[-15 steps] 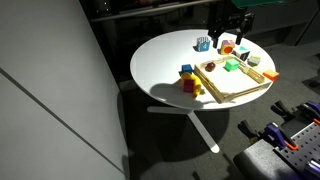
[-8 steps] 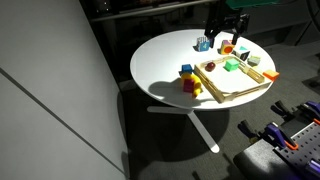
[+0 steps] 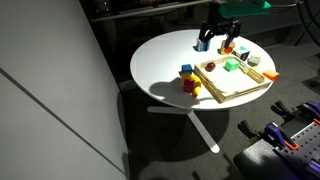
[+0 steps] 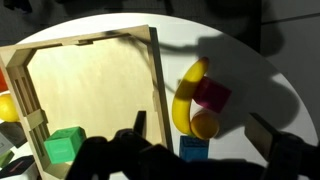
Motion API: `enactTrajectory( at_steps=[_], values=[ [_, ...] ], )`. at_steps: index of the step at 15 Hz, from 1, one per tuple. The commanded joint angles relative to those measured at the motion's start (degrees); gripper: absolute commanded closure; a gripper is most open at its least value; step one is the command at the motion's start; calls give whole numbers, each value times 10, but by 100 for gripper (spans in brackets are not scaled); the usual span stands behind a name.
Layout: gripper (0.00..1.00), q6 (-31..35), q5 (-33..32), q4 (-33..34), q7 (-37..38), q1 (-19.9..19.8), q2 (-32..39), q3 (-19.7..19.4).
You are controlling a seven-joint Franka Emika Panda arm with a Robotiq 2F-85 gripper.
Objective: Pick up the objects on the left side of the tray and place them in the tray starting with the mulberry pink block then the yellow round fruit and finally the blue block
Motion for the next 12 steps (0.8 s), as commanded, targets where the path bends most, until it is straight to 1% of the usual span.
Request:
enactTrajectory(
  at_steps=[1,7,12],
  values=[
    [0,39,-2,-1,11,18,19,-7],
    [0,104,-23,1,40,46,68,-15],
    [0,126,-77,21,91,74,118,-35]
  ],
)
